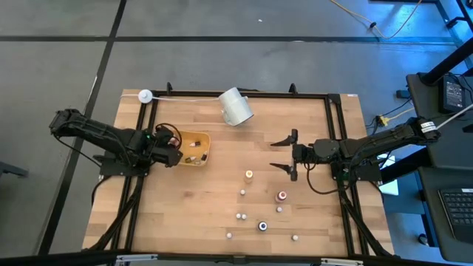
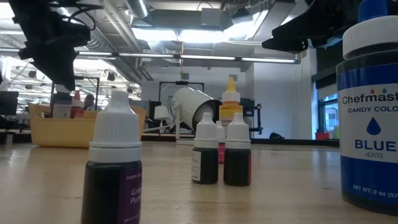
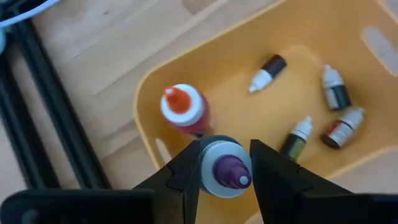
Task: Pick & Place food coloring
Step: Put the large purple food coloring bottle into the bin
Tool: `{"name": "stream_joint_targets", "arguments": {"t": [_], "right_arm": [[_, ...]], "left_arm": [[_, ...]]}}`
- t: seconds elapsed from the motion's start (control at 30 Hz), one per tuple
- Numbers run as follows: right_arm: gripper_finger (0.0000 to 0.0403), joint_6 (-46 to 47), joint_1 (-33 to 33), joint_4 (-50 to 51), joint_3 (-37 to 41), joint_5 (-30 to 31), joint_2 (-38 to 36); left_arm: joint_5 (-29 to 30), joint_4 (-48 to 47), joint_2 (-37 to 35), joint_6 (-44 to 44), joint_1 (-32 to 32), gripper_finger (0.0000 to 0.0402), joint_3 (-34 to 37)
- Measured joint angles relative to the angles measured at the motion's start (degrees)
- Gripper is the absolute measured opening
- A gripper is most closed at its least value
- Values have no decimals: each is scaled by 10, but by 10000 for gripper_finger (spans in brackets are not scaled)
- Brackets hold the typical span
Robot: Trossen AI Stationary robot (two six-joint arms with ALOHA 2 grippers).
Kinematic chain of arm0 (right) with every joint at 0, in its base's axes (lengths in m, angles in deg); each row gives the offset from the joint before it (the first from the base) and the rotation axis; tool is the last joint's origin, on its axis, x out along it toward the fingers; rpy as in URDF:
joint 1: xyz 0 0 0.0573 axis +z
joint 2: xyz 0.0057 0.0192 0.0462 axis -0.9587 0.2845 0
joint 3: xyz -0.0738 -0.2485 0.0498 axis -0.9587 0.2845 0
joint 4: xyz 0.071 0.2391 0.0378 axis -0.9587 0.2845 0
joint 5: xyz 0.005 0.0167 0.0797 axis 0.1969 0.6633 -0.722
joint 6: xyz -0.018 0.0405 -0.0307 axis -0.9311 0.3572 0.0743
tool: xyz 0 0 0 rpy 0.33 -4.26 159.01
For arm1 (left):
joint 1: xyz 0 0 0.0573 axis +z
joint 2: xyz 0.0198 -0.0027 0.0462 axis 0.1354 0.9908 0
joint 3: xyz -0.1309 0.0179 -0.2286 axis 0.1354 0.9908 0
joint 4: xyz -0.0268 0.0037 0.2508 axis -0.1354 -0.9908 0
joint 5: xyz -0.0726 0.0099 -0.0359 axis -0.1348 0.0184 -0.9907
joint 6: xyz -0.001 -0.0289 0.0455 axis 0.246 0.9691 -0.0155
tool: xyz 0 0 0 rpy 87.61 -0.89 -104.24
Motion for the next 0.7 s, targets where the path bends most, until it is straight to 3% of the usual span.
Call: {"name": "stream_joint_targets", "arguments": {"t": [0.33,0.7], "right_arm": [[337,0,0,0,0,0,0],[337,0,0,2,0,0,0]], "left_arm": [[11,3,0,11,41,117,0],[3,35,0,21,44,118,1]]}}
